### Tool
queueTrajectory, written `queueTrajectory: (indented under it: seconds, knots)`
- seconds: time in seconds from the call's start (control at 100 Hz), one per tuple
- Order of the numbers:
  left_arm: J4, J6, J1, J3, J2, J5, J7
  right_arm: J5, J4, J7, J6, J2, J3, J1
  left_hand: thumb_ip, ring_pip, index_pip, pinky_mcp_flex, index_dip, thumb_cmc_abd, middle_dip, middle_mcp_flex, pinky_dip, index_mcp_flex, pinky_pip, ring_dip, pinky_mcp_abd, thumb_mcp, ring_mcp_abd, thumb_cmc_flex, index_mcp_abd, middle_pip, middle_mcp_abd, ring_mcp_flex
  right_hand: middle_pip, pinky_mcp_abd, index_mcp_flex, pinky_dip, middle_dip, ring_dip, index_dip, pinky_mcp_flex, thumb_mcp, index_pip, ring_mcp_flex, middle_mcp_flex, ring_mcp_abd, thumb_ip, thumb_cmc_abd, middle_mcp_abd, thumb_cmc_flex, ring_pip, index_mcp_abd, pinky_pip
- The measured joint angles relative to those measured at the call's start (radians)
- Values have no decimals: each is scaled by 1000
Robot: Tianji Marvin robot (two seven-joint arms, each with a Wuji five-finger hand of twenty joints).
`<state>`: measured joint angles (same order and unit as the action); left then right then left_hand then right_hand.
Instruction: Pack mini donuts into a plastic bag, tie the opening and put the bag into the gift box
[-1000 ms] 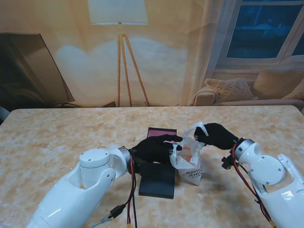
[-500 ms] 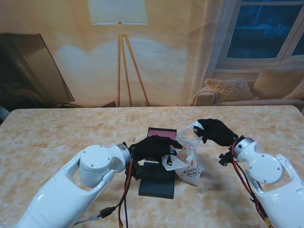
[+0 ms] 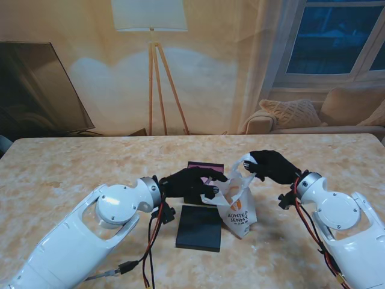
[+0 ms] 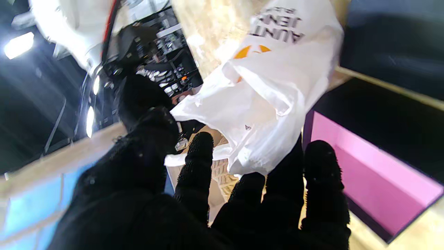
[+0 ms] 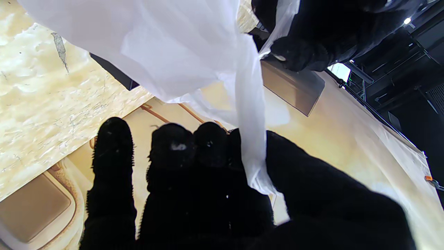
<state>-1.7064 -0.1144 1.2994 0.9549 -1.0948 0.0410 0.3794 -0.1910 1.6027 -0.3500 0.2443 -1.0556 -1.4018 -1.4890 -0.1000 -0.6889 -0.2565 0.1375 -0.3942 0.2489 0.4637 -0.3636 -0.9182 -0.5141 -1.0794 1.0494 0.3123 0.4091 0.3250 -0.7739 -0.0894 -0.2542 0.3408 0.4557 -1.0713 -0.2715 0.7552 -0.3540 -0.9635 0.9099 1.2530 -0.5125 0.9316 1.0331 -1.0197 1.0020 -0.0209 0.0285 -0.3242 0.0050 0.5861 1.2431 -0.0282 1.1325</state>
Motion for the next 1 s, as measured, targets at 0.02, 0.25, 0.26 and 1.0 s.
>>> queueTrajectory:
  seconds: [0.02, 0.25, 0.26, 1.0]
  knots:
    - [2, 18, -2, -4, 1, 34, -2, 1, 0, -1, 0, 0, 0, 0, 0, 19, 9, -4, 0, -12, -16, 0, 0, 0, 13, -25, 0, -24, 4, -1, 0, 12, 0, -6, 0, 0, 3, 0, 0, 0, 0, -6, 0, 0, 0, 6, 0, 0, 0, 0, 0, 0, 0, 0]
    - [4, 37, -7, -6, 13, 126, -6, 21, -1, -1, -4, 1, 0, 5, 12, 199, 34, -13, 24, -77, -115, 12, 62, 5, 105, -220, 17, -147, 34, -54, 1, 75, 1, -4, -3, 4, 16, 0, 0, 2, 2, -15, 0, 0, -13, 28, -1, 18, -1, -10, 0, 1, 1, 0]
    - [4, 38, -7, -5, 13, 131, -7, 21, -1, -1, -4, 0, 0, 6, 12, 199, 36, -13, 25, -77, -117, 12, 63, 17, 106, -222, 18, -147, 34, -55, 1, 75, 1, -4, -3, 7, 17, 0, 0, 2, 3, -15, 0, 0, -13, 28, -1, 18, -1, -10, 0, 1, 1, 0]
    - [17, 74, 139, 172, 2, 338, -171, 52, -2, -10, -38, -2, -2, 8, 22, -223, 94, 119, 64, -98, 155, -102, -11, 49, -160, 73, 17, -97, -7, -137, -154, -192, 39, 171, -11, 13, 32, 0, 2, 12, 4, -29, -1, 0, -43, 59, -1, 43, -10, -12, 0, 1, 11, 6]
